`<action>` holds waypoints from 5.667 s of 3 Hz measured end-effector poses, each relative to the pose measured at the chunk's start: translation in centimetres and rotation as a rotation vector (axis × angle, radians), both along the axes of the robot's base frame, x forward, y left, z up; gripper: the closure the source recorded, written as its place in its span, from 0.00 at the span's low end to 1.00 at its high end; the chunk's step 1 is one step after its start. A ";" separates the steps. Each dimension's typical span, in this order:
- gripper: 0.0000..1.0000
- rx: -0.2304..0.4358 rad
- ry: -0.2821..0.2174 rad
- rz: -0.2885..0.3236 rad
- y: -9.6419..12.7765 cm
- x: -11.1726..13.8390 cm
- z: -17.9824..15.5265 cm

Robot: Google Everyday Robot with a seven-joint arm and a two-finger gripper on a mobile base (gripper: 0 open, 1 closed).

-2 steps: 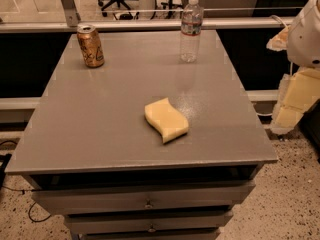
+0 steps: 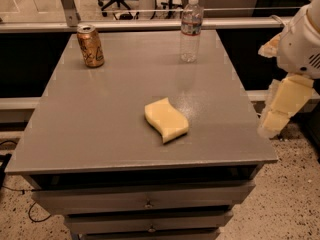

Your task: Move sponge near water bottle

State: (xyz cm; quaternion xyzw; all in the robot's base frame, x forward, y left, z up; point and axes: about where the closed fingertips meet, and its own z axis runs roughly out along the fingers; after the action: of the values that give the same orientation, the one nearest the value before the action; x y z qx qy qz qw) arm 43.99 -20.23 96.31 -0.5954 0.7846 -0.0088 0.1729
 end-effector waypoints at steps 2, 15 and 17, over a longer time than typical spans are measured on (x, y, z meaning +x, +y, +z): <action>0.00 0.191 0.049 0.010 7.4 2.3 -6.4; 0.82 0.408 -0.207 -0.206 4.0 23.0 -7.6; 0.37 0.410 -0.215 -0.241 3.1 25.2 -8.4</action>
Offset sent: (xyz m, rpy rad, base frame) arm 0.0507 0.1269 -0.1100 0.3308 0.0767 0.0070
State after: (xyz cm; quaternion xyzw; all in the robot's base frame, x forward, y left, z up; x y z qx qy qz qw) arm 69.19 -17.13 87.91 -0.4459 0.8122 0.0666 0.3702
